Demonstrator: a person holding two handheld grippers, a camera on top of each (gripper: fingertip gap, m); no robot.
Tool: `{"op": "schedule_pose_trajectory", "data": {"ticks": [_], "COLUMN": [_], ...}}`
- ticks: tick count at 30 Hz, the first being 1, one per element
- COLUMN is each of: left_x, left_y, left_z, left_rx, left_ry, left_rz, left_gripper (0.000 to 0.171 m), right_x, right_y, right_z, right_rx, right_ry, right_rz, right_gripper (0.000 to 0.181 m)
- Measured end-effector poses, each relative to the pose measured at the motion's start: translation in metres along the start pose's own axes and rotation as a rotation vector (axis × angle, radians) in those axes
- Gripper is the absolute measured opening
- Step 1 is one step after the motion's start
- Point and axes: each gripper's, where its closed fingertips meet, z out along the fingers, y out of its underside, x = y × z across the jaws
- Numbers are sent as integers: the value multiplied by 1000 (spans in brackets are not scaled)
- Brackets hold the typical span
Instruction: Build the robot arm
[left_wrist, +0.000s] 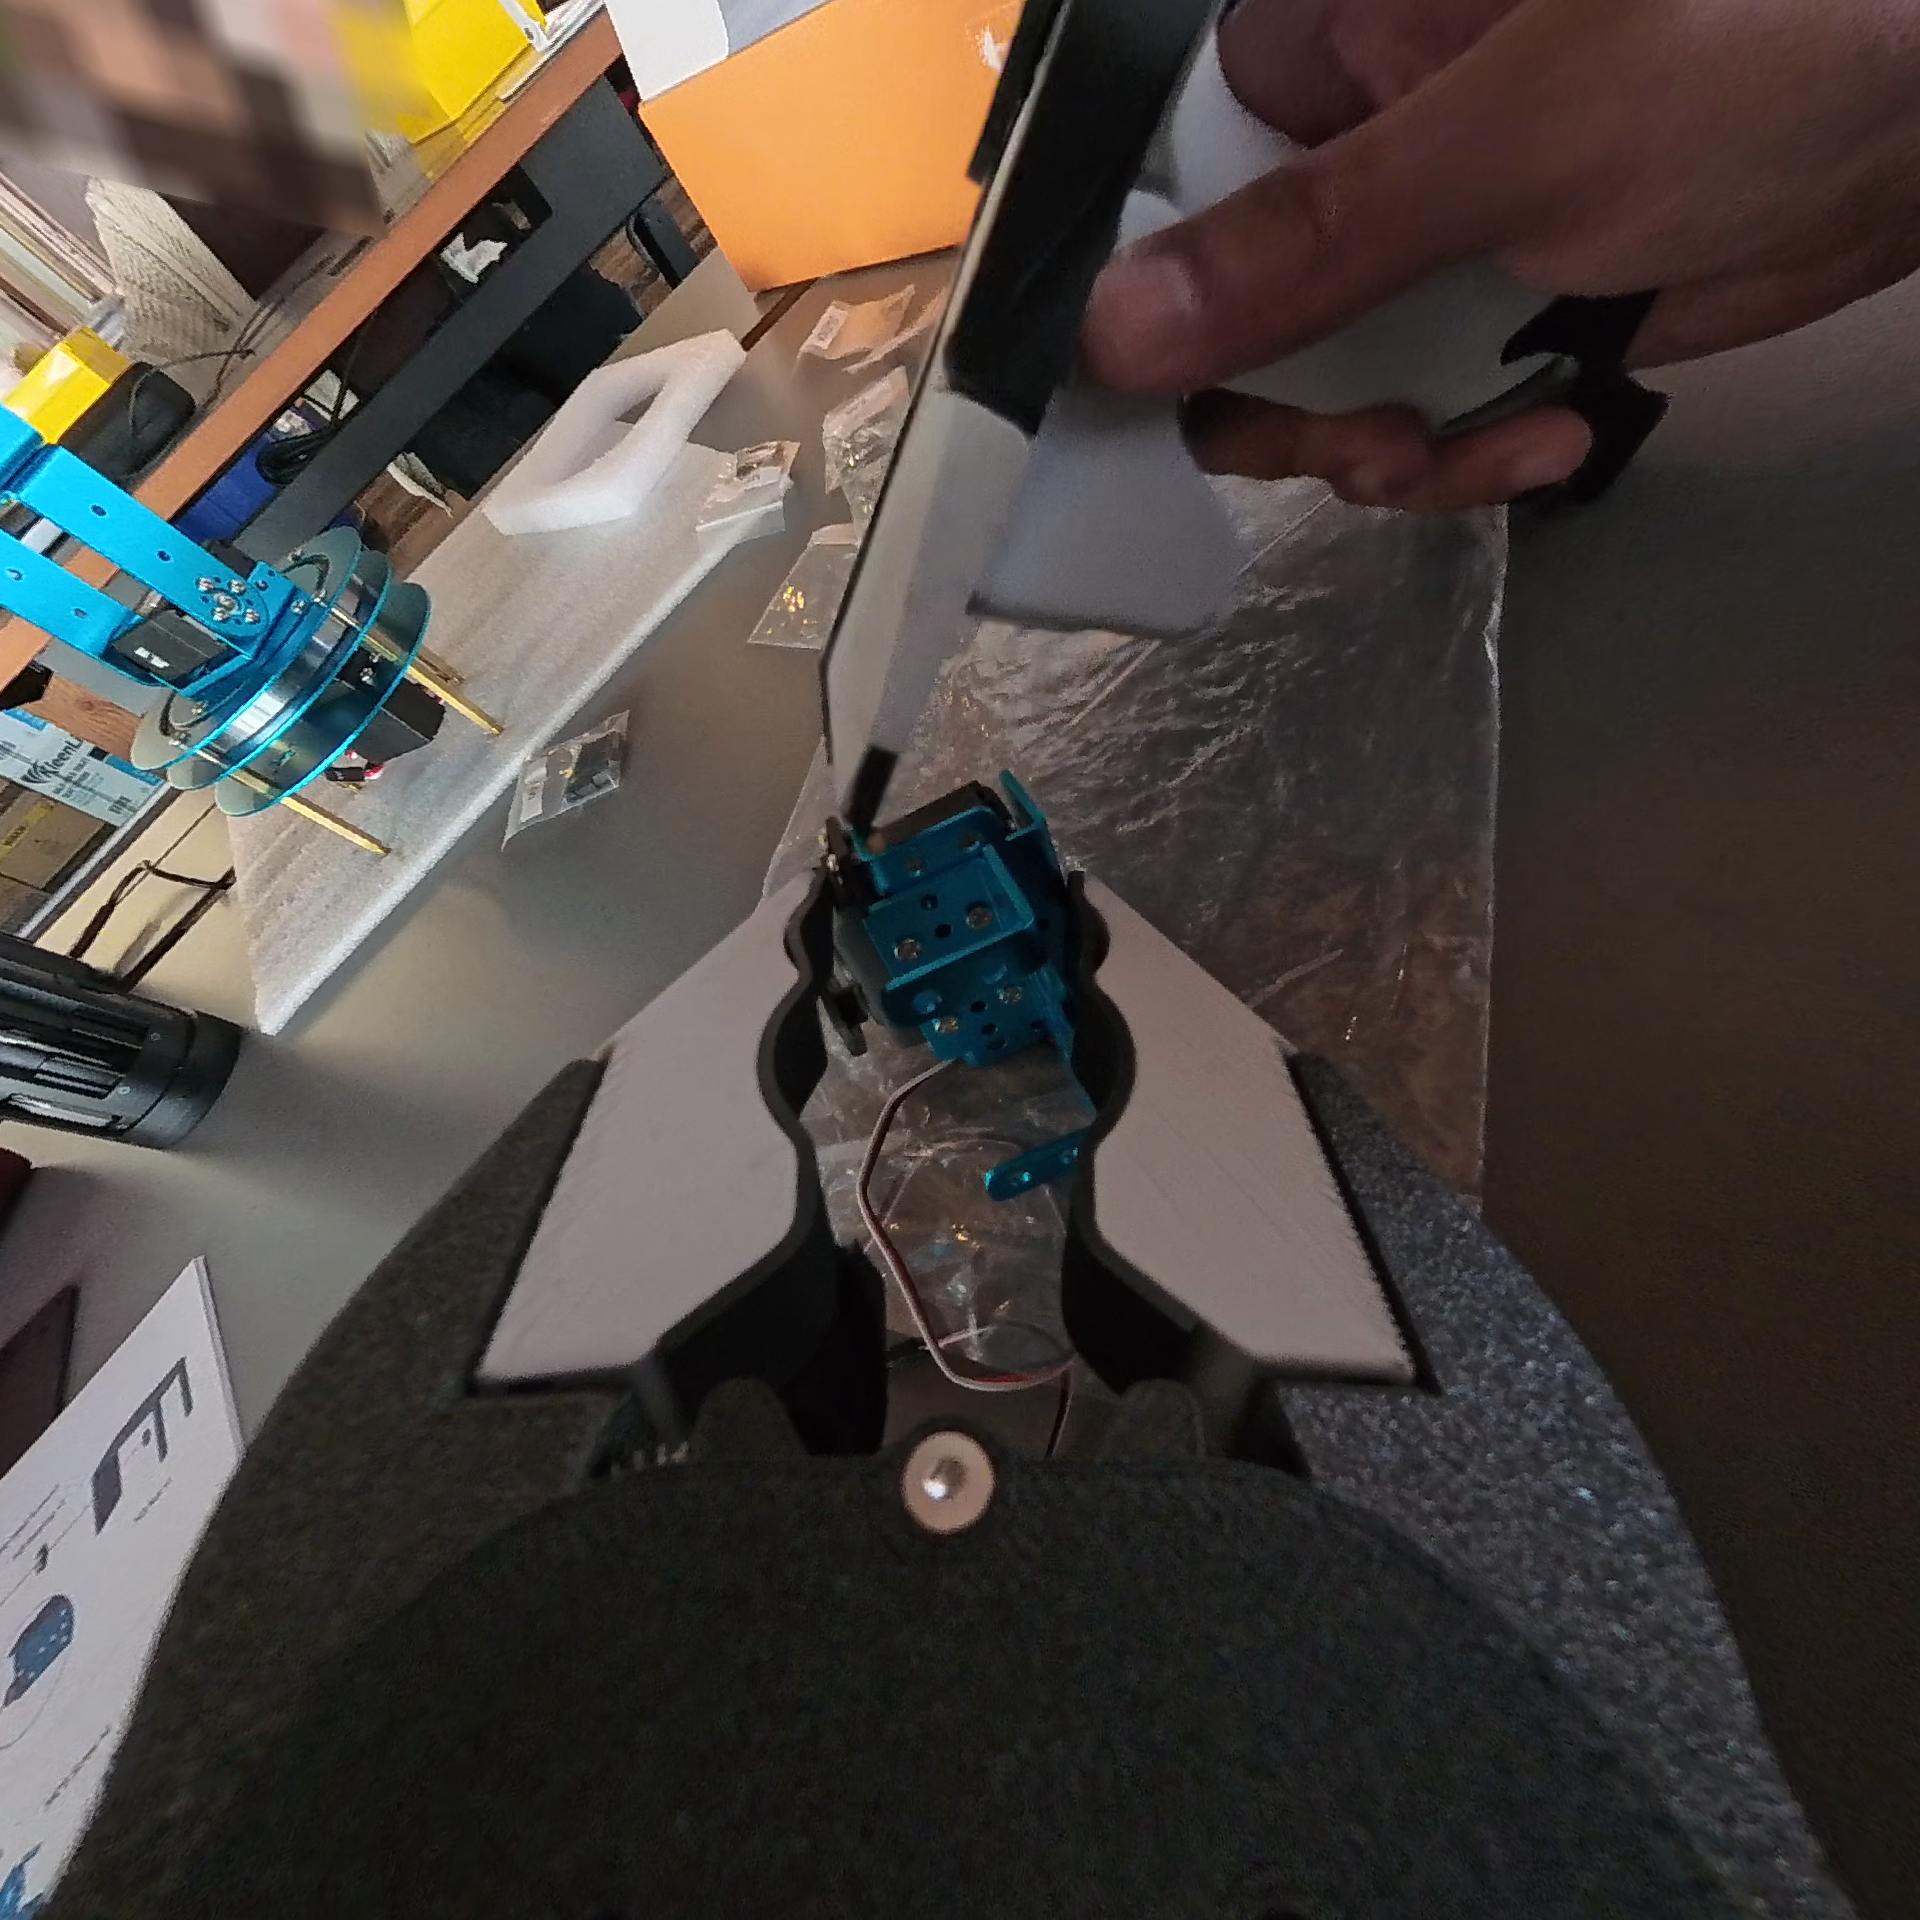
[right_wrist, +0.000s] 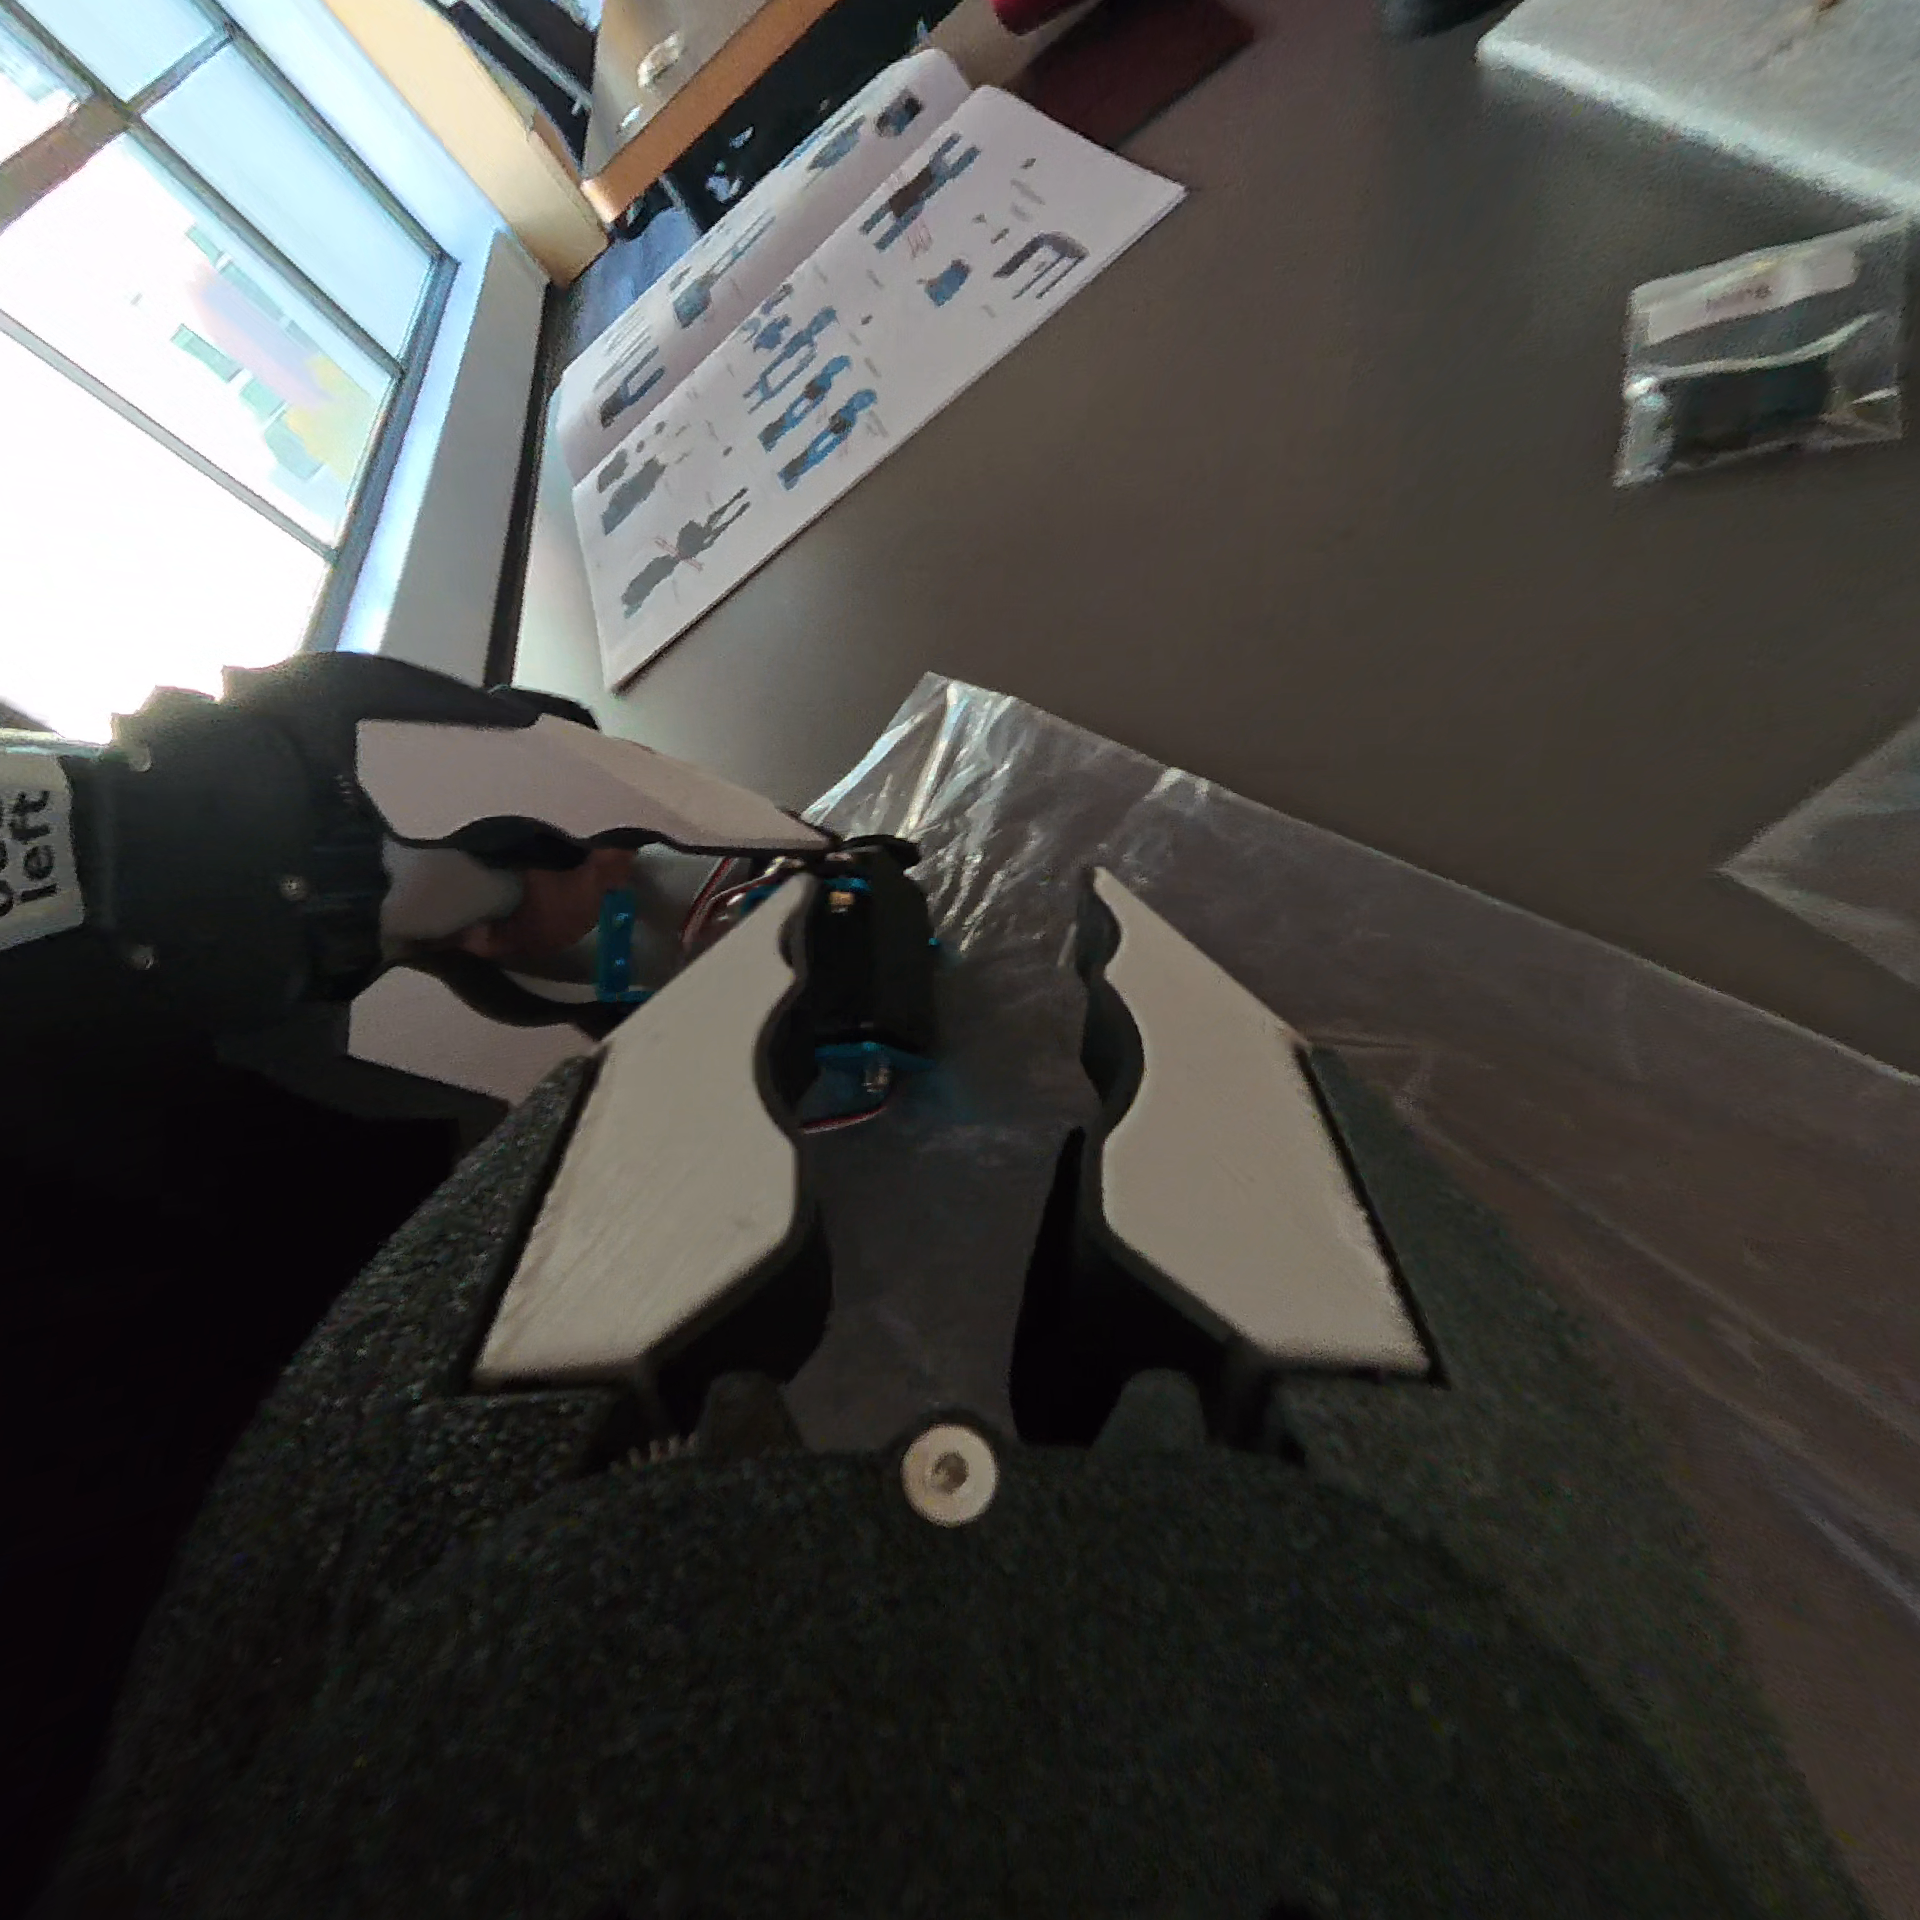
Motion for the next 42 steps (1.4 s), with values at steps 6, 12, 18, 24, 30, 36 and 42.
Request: {"op": "schedule_pose_trajectory", "data": {"ticks": [6, 12, 18, 24, 30, 36, 42], "left_x": [0, 1, 1, 1, 1, 2, 2], "left_y": [0, 0, 0, 0, 0, -1, -1], "left_z": [0, 0, 0, 0, 0, -1, -1], "left_rx": [1, 1, 0, 1, 1, 3, 2], "left_ry": [1, -1, 1, -1, -3, -3, 2], "left_rz": [2, 6, 3, 7, 10, 17, 8], "left_gripper": [45, 45, 45, 45, 45, 45, 45], "right_x": [-11, 7, -10, 8, -10, 20, 28], "right_y": [-3, -2, 1, -4, -1, -2, -4], "right_z": [-3, -5, -2, -6, -2, -10, -19], "right_rx": [10, 10, -15, 14, 0, 11, 12], "right_ry": [-28, 68, 4, 92, 11, 163, 197], "right_rz": [-49, -42, -88, -67, -93, -80, -40], "right_gripper": [50, 35, 49, 35, 51, 31, 32]}}
